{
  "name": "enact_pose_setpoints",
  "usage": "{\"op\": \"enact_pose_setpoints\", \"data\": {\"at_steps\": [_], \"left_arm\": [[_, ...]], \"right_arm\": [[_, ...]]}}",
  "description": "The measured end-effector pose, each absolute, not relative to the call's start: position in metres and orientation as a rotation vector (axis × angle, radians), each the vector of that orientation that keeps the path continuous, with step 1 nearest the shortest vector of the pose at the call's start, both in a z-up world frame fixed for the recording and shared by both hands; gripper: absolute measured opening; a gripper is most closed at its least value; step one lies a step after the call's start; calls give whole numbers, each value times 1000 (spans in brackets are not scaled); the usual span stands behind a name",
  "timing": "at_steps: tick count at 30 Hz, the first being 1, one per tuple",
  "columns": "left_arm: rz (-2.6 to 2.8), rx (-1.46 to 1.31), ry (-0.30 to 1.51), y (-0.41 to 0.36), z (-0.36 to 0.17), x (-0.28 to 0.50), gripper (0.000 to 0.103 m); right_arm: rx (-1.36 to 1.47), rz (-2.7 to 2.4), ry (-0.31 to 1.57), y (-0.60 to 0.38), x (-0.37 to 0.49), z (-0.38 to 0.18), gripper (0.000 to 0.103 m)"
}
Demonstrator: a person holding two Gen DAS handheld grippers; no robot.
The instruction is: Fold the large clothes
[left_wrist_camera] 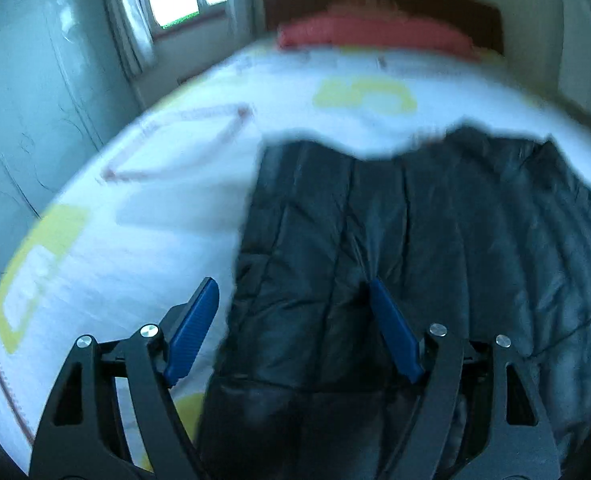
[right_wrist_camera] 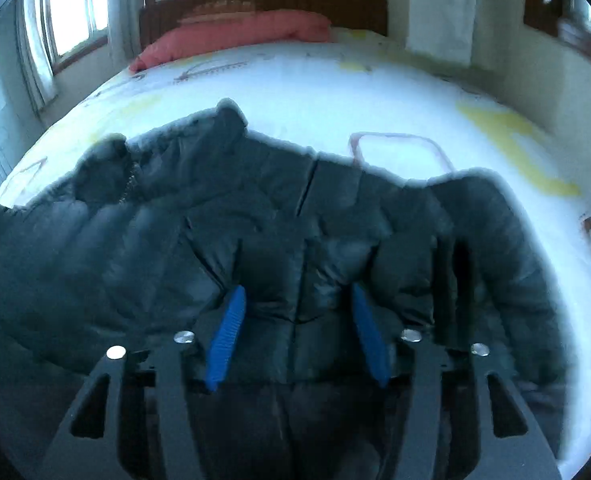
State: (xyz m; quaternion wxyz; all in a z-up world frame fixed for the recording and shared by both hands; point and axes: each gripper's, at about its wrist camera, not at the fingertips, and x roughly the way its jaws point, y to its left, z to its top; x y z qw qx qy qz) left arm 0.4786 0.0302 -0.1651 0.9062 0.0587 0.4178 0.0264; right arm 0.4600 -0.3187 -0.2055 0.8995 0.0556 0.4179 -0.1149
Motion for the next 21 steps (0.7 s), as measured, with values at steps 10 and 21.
{"op": "enact_pose_setpoints", "data": {"at_steps": [10, 21], "left_arm": [[40, 67, 871, 26, -162, 454, 73], [52, -206, 936, 71, -166, 451, 75]], "right_arm": [[76, -202, 849, -295, 428, -209, 59], [126, -277, 839, -318, 400, -195, 64]]}}
